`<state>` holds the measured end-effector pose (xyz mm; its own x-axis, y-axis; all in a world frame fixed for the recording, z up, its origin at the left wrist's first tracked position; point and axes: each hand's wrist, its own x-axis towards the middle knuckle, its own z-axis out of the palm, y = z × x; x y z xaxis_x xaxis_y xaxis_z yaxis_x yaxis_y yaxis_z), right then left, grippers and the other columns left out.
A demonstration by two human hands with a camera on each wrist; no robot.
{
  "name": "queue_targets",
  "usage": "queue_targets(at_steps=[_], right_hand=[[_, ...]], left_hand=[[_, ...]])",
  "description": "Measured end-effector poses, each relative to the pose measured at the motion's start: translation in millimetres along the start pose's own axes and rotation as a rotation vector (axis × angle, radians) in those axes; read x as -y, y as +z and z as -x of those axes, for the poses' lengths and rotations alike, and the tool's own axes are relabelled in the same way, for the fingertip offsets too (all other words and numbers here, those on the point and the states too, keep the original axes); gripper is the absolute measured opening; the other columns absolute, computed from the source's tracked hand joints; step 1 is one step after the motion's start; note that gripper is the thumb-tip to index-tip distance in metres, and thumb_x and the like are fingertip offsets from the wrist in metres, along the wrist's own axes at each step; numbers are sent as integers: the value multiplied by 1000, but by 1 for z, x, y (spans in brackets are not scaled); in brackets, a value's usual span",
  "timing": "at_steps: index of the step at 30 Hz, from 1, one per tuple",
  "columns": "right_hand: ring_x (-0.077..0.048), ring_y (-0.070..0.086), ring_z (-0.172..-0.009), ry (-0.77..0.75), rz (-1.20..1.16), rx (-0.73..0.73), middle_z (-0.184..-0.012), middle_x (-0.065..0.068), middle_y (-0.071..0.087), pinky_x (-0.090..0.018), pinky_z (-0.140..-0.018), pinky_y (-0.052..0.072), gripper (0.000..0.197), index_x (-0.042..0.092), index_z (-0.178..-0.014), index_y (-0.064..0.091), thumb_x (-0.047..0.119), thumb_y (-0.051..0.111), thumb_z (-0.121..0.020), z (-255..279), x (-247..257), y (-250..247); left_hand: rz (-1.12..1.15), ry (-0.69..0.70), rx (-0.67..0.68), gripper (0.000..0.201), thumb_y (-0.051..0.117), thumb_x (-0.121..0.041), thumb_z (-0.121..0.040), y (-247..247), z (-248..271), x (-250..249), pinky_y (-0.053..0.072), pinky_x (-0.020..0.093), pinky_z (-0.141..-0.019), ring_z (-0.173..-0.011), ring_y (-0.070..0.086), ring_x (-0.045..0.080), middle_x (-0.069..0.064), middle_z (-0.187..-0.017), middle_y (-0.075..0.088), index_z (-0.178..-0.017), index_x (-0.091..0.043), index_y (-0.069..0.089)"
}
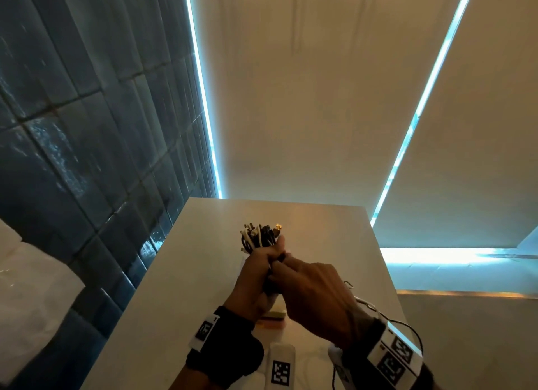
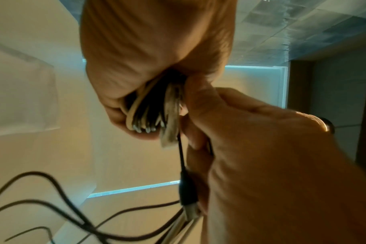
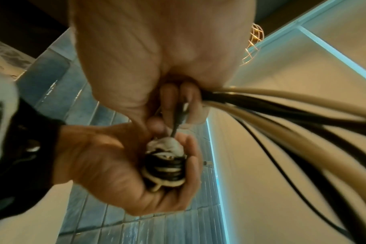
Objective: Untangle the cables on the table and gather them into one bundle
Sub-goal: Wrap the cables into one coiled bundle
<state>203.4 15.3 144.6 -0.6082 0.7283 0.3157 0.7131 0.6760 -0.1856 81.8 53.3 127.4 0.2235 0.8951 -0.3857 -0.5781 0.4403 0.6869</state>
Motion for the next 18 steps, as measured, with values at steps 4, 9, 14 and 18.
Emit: queue_targets(at_steps=[4,9,14,18], right_hand=[[-11,42,-50,105,-112,-31,-74,10,49,-23,-46,32,6,19,-104,47,21,49,-98,6,7,11],[-9,41,-50,302,-580,-125,-60,9,48,-31,-51,34,16,34,-89,43,44,37,-100,31,2,28],[-11,45,-52,525,-1059,143,-59,5,52,-30,-54,38,31,24,-81,61,36,42,-102,64,-21,43],[-18,58,-55,544,-1339,230,-66,-6,63,-25,-58,48,53,-6,-92,63,38,34,-102,42,-23,37]], left_hand=[[131,41,-61,22,54,-20,-95,1,-3,-8,44,20,-37,-42,54,12,9,-69,52,-77,-8,52],[208,171,-188,20,54,-20,-94,-11,-16,-26,38,25,-52,-37,40,6,-8,-44,38,-76,-14,51],[175,274,-223,20,55,-20,-93,-21,-17,-41,34,24,-45,-36,32,5,-10,-43,30,-74,-16,52],[165,275,-193,19,57,-23,-93,-11,-18,-28,37,27,-52,-39,38,8,-7,-45,35,-77,-13,52]])
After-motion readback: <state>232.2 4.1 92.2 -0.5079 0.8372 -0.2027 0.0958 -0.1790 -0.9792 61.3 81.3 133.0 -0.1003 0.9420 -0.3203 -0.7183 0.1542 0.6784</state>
